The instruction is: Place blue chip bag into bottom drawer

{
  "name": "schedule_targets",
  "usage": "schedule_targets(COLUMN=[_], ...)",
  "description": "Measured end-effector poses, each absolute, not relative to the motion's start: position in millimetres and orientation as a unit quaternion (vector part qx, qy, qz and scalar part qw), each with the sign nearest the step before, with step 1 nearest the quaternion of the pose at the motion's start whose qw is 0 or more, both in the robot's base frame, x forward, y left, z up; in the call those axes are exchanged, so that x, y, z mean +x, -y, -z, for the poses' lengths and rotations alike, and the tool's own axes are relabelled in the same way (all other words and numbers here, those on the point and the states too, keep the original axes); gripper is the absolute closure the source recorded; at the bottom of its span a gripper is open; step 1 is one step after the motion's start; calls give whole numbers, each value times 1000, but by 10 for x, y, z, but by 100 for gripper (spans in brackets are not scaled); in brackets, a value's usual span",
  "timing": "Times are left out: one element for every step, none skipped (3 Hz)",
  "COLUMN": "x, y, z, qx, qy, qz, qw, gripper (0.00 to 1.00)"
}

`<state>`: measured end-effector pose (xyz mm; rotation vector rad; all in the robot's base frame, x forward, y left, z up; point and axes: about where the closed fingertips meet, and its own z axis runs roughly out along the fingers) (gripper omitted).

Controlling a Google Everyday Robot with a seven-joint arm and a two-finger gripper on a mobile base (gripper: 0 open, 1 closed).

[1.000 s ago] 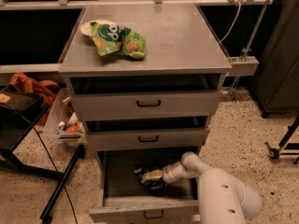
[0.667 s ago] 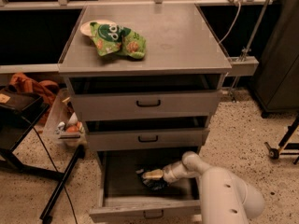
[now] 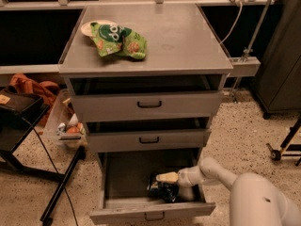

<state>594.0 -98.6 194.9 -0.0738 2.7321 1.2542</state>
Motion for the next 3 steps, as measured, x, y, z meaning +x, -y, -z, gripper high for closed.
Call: schedule_targets(x=[5847,5782,5741], y=[1204,1380,1603], z=[-2090,-2207,-2344], qx=[-15,-8,-2], qy=[-907,-909,-915], qz=[-413,-406,-389], qw=[83,95,104], gripper=[0,0,0])
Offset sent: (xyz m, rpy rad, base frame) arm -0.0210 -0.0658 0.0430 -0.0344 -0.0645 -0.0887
